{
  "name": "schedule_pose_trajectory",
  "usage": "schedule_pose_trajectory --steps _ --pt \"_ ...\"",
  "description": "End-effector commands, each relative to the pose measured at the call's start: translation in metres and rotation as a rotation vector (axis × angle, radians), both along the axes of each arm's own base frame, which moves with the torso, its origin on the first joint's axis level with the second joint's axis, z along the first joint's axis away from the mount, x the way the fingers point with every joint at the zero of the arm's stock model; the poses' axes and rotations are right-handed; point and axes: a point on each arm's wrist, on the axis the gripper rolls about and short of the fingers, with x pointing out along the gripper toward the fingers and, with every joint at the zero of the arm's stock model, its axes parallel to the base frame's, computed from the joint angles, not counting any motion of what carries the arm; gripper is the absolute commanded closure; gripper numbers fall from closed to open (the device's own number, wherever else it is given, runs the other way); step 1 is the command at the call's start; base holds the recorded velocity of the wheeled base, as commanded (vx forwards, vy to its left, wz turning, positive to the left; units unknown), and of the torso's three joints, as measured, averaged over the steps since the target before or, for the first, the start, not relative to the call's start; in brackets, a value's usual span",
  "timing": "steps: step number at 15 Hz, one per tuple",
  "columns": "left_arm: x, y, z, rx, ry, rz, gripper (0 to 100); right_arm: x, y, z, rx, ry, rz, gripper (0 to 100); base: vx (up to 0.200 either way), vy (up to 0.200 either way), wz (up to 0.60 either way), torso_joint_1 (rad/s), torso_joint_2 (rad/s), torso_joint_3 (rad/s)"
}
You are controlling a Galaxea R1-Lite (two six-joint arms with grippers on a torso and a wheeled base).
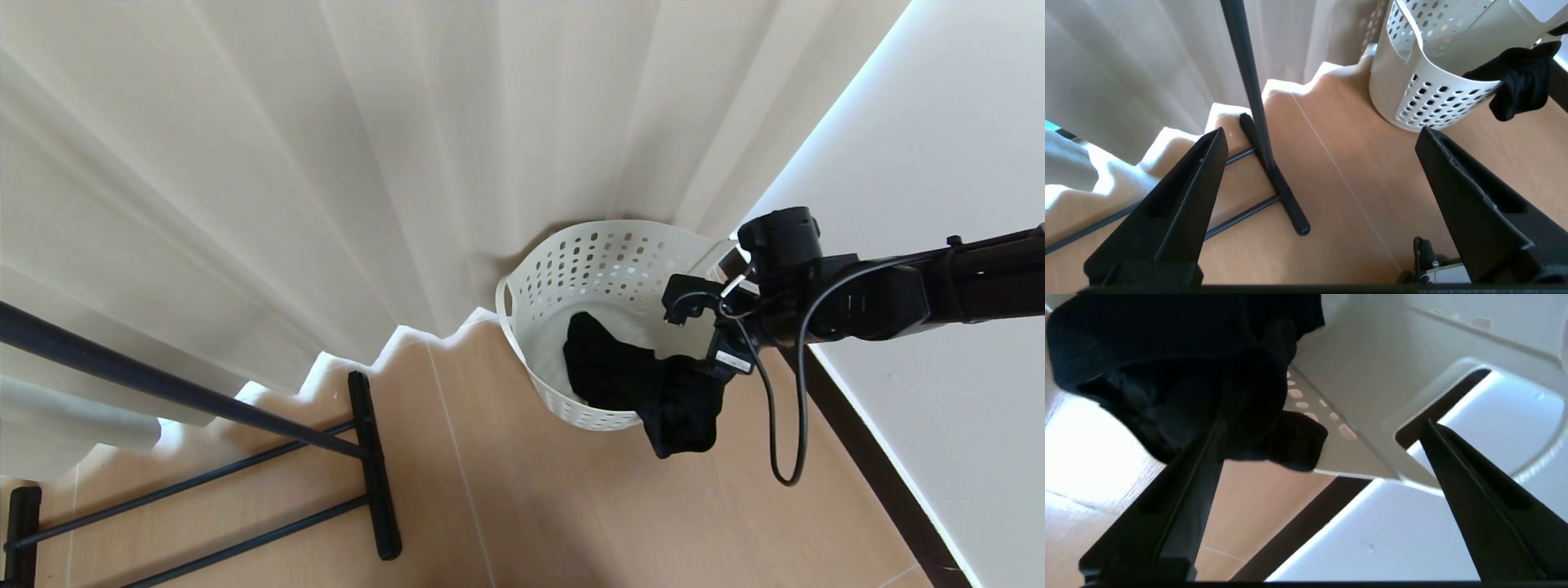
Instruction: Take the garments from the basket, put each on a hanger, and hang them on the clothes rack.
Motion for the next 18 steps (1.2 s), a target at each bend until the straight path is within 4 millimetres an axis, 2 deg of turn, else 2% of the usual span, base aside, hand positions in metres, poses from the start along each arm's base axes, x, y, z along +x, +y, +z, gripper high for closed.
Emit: schedule_pose_trajectory --steps 1,8,14,17,18 --pt "0.0 0.0 0.0 0.0 -0.001 0.0 0 0.02 0.005 -0.028 -0.038 0.045 0.014 0 0.0 0.0 0.0 0.0 0.0 0.0" --pt "0.0 0.0 0.0 0.0 -0.001 0.0 0 0.041 0.002 -0.055 -0.054 0.078 -0.011 0 0.0 0.0 0.0 0.0 0.0 0.0" --pt "0.0 0.0 0.0 0.0 -0.001 0.0 0 0.067 -0.005 -0.062 -0.054 0.042 -0.057 0 0.0 0.0 0.0 0.0 0.0 0.0" --pt "0.0 0.0 0.0 0.0 -0.001 0.0 0 0.071 -0.006 -0.07 -0.07 0.048 -0.078 0 0.0 0.0 0.0 0.0 0.0 0.0" --pt "0.0 0.0 0.0 0.0 -0.001 0.0 0 0.071 -0.006 -0.071 -0.071 0.051 -0.078 100 0.0 0.0 0.0 0.0 0.0 0.0"
